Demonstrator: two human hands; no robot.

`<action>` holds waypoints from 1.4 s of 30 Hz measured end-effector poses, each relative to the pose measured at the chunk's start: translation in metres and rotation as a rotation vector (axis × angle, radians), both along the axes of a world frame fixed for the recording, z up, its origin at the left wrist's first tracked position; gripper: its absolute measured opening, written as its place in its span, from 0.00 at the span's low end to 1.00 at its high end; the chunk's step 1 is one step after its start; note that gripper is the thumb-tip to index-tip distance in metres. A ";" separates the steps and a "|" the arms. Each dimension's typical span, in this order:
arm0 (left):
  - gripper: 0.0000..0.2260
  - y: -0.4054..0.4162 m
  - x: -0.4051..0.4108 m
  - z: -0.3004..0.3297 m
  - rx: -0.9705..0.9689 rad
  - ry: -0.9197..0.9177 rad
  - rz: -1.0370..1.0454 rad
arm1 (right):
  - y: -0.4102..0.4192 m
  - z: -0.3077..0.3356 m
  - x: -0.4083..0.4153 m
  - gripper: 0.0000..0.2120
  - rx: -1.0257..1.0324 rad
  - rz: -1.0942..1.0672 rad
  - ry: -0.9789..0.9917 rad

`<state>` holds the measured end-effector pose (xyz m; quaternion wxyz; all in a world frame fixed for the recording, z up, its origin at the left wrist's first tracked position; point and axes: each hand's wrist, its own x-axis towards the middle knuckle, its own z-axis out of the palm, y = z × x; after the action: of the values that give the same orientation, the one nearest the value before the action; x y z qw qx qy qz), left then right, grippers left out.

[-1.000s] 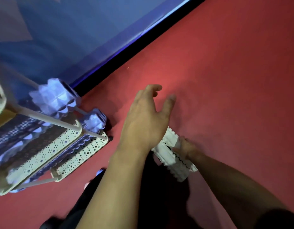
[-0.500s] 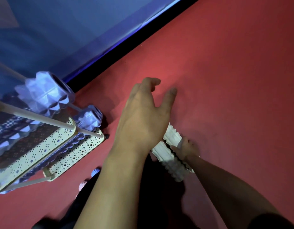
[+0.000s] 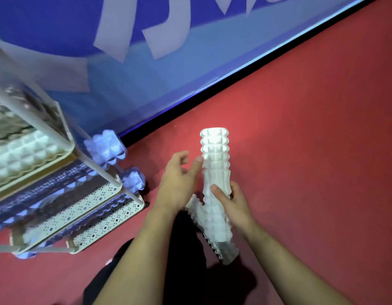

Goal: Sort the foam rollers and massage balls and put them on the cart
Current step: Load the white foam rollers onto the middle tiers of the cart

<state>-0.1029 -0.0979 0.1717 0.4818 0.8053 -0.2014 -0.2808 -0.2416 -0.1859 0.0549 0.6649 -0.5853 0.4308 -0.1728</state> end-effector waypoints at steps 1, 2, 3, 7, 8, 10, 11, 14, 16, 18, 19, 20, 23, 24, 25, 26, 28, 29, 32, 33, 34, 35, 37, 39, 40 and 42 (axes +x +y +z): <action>0.24 0.010 -0.002 0.009 -0.040 0.029 0.034 | 0.005 0.025 0.000 0.24 -0.017 0.021 -0.053; 0.26 0.020 -0.005 0.020 -0.086 0.065 0.064 | 0.011 0.049 0.000 0.22 -0.028 0.046 -0.103; 0.29 0.031 -0.007 0.032 -0.137 0.102 0.087 | 0.018 0.073 0.001 0.20 -0.032 0.072 -0.156; 0.33 0.073 -0.015 0.093 -0.274 0.075 0.096 | 0.052 0.161 0.014 0.16 -0.064 0.202 -0.333; 0.35 0.084 -0.014 0.111 -0.302 0.035 0.101 | 0.061 0.182 0.019 0.16 -0.075 0.244 -0.379; 0.39 0.110 -0.008 0.151 -0.369 -0.057 0.134 | 0.082 0.222 0.026 0.17 -0.110 0.347 -0.430; 0.41 0.125 -0.003 0.173 -0.401 -0.111 0.154 | 0.091 0.241 0.030 0.18 -0.154 0.408 -0.435; 0.44 0.177 0.011 0.239 -0.484 -0.251 0.249 | 0.119 0.287 0.040 0.20 -0.304 0.596 -0.433; 0.45 0.215 0.020 0.278 -0.511 -0.327 0.332 | 0.137 0.314 0.048 0.22 -0.396 0.679 -0.415; 0.45 0.254 0.029 0.309 -0.498 -0.398 0.404 | 0.154 0.338 0.059 0.27 -0.541 0.731 -0.370; 0.43 0.273 0.034 0.322 -0.477 -0.428 0.423 | 0.162 0.350 0.066 0.29 -0.645 0.746 -0.323; 0.40 0.291 0.038 0.332 -0.443 -0.452 0.426 | 0.170 0.364 0.073 0.31 -0.759 0.761 -0.269; 0.33 0.338 0.055 0.348 -0.317 -0.508 0.410 | 0.188 0.407 0.101 0.34 -1.144 0.792 -0.159; 0.32 0.352 0.061 0.351 -0.288 -0.519 0.405 | 0.192 0.420 0.112 0.35 -1.261 0.788 -0.146; 0.32 0.365 0.068 0.352 -0.258 -0.531 0.403 | 0.196 0.431 0.123 0.37 -1.374 0.779 -0.136; 0.32 0.377 0.075 0.353 -0.223 -0.549 0.407 | 0.200 0.440 0.134 0.38 -1.487 0.761 -0.123; 0.31 0.395 0.092 0.350 -0.126 -0.610 0.418 | 0.209 0.455 0.155 0.38 -1.700 0.711 -0.072; 0.30 0.400 0.100 0.347 -0.069 -0.652 0.417 | 0.214 0.459 0.166 0.38 -1.785 0.684 -0.037; 0.29 0.403 0.123 0.334 0.154 -0.807 0.361 | 0.230 0.471 0.195 0.37 -1.913 0.640 0.083; 0.30 0.400 0.130 0.329 0.237 -0.867 0.333 | 0.234 0.473 0.205 0.36 -1.931 0.634 0.113; 0.30 0.397 0.136 0.325 0.310 -0.926 0.307 | 0.238 0.476 0.214 0.35 -1.945 0.631 0.137; 0.31 0.393 0.143 0.321 0.373 -0.979 0.284 | 0.241 0.478 0.224 0.35 -1.958 0.630 0.157; 0.34 0.385 0.158 0.316 0.466 -1.049 0.260 | 0.244 0.481 0.242 0.34 -1.974 0.639 0.183; 0.34 0.375 0.174 0.314 0.503 -1.097 0.261 | 0.247 0.480 0.260 0.34 -1.970 0.664 0.199; 0.33 0.370 0.181 0.314 0.512 -1.115 0.261 | 0.248 0.479 0.269 0.34 -1.960 0.684 0.204; 0.29 0.359 0.195 0.315 0.515 -1.121 0.263 | 0.251 0.476 0.287 0.35 -1.954 0.727 0.193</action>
<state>0.0919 0.2614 0.4867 0.1244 0.9382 -0.2487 0.2060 0.0455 0.0651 0.5310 -0.1228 -0.9734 -0.0470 -0.1877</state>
